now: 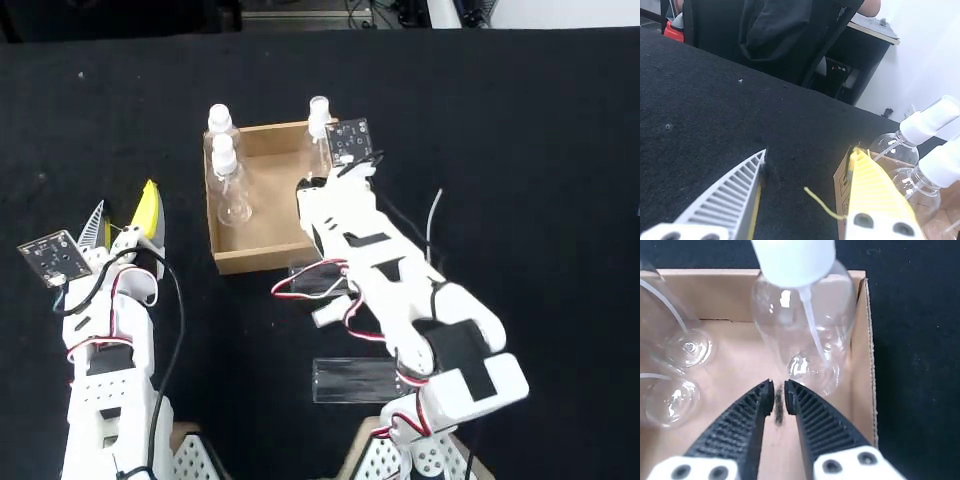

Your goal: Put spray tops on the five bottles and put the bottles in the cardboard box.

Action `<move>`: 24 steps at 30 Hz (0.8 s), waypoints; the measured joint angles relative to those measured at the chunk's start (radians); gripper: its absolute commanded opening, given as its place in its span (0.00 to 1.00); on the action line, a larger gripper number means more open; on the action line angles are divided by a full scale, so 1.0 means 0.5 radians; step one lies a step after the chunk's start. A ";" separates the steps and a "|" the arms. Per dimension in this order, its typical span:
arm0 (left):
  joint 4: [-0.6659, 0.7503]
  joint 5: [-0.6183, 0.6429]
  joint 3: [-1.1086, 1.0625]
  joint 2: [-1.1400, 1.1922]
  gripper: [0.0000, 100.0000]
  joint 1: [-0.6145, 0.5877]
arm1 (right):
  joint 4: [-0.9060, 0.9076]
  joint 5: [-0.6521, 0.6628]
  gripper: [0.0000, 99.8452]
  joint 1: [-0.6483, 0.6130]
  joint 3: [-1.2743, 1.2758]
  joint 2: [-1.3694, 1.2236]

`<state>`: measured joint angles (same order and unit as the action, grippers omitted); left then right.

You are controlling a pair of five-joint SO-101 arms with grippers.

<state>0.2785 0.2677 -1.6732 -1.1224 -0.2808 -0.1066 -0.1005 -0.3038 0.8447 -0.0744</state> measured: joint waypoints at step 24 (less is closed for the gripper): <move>0.000 0.000 0.000 0.000 0.24 0.000 | 0.000 0.000 0.01 0.000 -0.132 -0.061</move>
<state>0.2785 0.2677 -1.6732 -1.1224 -0.2808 -0.1066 -0.1005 -0.3038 0.7787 -0.1051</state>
